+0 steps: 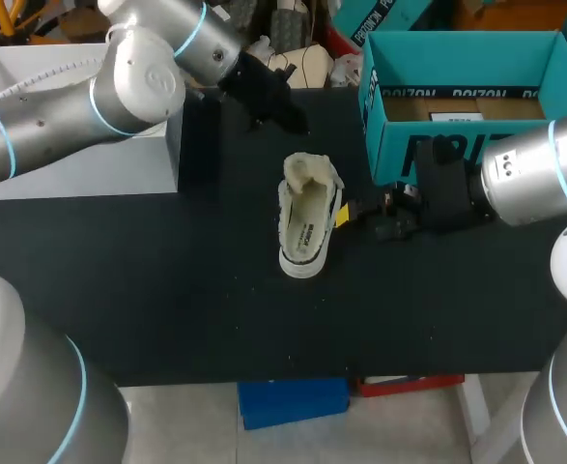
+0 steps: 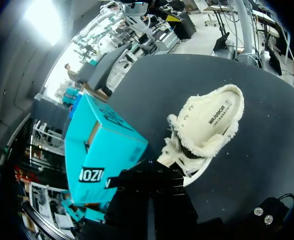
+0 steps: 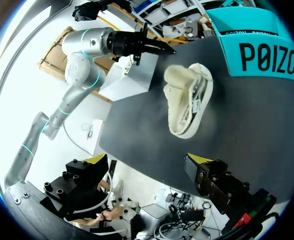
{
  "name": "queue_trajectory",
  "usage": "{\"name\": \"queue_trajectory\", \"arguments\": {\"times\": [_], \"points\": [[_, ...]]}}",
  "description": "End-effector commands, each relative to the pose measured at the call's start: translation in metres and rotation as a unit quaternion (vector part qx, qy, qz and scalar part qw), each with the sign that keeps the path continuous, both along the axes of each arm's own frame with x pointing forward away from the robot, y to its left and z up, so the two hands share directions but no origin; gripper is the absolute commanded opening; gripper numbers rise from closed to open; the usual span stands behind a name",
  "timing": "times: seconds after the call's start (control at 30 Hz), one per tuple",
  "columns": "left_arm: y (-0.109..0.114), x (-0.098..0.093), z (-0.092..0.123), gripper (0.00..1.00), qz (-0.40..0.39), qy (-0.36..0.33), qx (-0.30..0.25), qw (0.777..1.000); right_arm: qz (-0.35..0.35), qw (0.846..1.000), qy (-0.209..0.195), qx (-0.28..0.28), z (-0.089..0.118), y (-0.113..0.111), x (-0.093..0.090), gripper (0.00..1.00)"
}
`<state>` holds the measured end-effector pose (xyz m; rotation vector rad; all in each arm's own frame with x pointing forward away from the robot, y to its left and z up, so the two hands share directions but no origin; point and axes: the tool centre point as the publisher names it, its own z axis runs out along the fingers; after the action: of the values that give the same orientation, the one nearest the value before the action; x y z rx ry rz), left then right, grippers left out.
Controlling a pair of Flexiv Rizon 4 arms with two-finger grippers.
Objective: Take the shoe out of the shoebox, open the shoe tongue, remove and reinsert the insole, then place the shoe into the shoebox
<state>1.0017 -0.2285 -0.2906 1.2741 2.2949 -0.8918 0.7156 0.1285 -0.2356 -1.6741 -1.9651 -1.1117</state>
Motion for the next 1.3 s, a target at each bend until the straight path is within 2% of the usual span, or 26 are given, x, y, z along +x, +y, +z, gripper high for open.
{"name": "queue_trajectory", "arguments": {"times": [0.03, 0.2, 0.37, 0.63, 0.77, 1.0, 1.1, 1.23, 1.3], "points": [[-0.018, 0.005, -0.004, 0.00, -0.057, 0.034, 0.062, 0.996, -0.001, 1.000, 0.000, -0.002, 0.000, 0.001, 0.000, 1.00], [-0.019, -0.006, -0.012, 0.00, -0.118, 0.046, 0.115, 0.985, -0.001, 1.000, 0.000, -0.002, 0.000, 0.001, 0.000, 1.00], [-0.011, -0.037, -0.023, 0.00, -0.140, 0.057, 0.141, 0.978, -0.001, 1.000, 0.000, -0.002, 0.000, 0.001, 0.000, 1.00], [0.003, -0.074, -0.044, 0.00, -0.158, 0.074, 0.154, 0.973, -0.001, 1.000, 0.000, -0.002, 0.000, 0.001, 0.000, 1.00], [0.004, -0.085, -0.050, 0.00, -0.163, 0.077, 0.156, 0.971, -0.001, 1.000, 0.000, -0.002, 0.000, 0.001, 0.000, 1.00], [-0.001, -0.096, -0.072, 0.00, -0.171, 0.087, 0.161, 0.968, -0.001, 1.000, 0.000, -0.002, 0.000, 0.001, 0.000, 1.00], [-0.004, -0.098, -0.074, 0.00, -0.175, 0.084, 0.155, 0.969, -0.001, 1.000, 0.000, -0.002, 0.000, 0.001, 0.000, 1.00], [-0.005, -0.091, -0.056, 0.00, -0.167, 0.048, 0.132, 0.976, -0.001, 1.000, 0.000, -0.002, 0.000, 0.001, 0.000, 1.00], [-0.002, -0.080, -0.044, 0.00, -0.158, 0.010, 0.119, 0.980, -0.001, 1.000, 0.000, -0.002, 0.000, 0.001, 0.000, 1.00]]}}
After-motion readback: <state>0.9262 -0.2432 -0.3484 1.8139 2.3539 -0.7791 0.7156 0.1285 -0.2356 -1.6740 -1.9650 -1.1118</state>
